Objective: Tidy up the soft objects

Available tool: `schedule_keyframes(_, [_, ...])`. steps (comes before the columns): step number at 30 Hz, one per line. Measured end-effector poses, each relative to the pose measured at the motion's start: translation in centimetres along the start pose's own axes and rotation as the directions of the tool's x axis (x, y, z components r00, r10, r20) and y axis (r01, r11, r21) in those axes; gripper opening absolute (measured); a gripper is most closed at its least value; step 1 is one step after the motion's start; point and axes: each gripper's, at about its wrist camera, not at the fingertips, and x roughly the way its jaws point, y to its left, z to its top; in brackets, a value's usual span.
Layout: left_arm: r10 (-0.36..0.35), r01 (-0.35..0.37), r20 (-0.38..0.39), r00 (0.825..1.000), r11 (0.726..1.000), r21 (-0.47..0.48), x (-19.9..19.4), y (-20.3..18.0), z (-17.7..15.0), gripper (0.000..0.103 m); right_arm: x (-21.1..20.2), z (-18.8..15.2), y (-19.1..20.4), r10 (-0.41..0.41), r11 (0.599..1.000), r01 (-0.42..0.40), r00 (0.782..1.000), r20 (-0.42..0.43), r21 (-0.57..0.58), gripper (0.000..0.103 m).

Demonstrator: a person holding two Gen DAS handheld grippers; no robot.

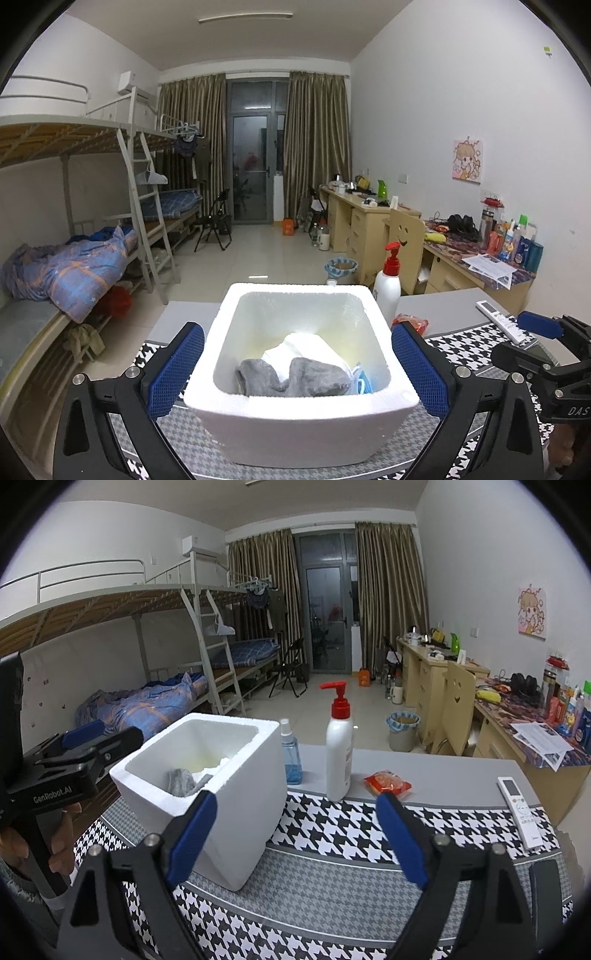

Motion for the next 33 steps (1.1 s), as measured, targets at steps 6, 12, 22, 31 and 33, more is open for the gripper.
schedule_keyframes(6, [-0.001, 0.001, 0.014, 1.0, 1.0, -0.005, -1.2, -0.6, -0.5, 0.102, -1.1, -0.3, -0.2, -0.018, 1.0, 0.018, 0.999, 0.029, 0.012, 0.096])
schedule_keyframes(12, [0.011, -0.011, 0.035, 0.999, 1.0, 0.001, -2.3, -1.0, -0.7, 0.102, -2.4, -0.5, 0.2, -0.015, 1.0, 0.016, 0.998, 0.055, 0.0, 0.096])
schedule_keyframes(22, [0.03, -0.028, 0.073, 0.997, 0.999, -0.019, -4.2, -1.0, -1.4, 0.102, -4.9, -1.3, 1.5, -0.008, 0.999, 0.014, 0.991, 0.136, -0.045, 0.1])
schedule_keyframes(31, [0.016, -0.017, 0.112, 0.994, 1.0, 0.005, -5.5, -1.5, -2.6, 0.102, -5.8, -2.0, 1.4, -0.007, 0.999, 0.013, 0.983, 0.182, -0.031, 0.1])
schedule_keyframes(33, [0.014, -0.014, 0.127, 0.992, 1.0, 0.007, -5.6, -1.6, -3.0, 0.102, -5.8, -2.3, 1.3, -0.013, 1.0, 0.017, 0.983, 0.182, -0.025, 0.101])
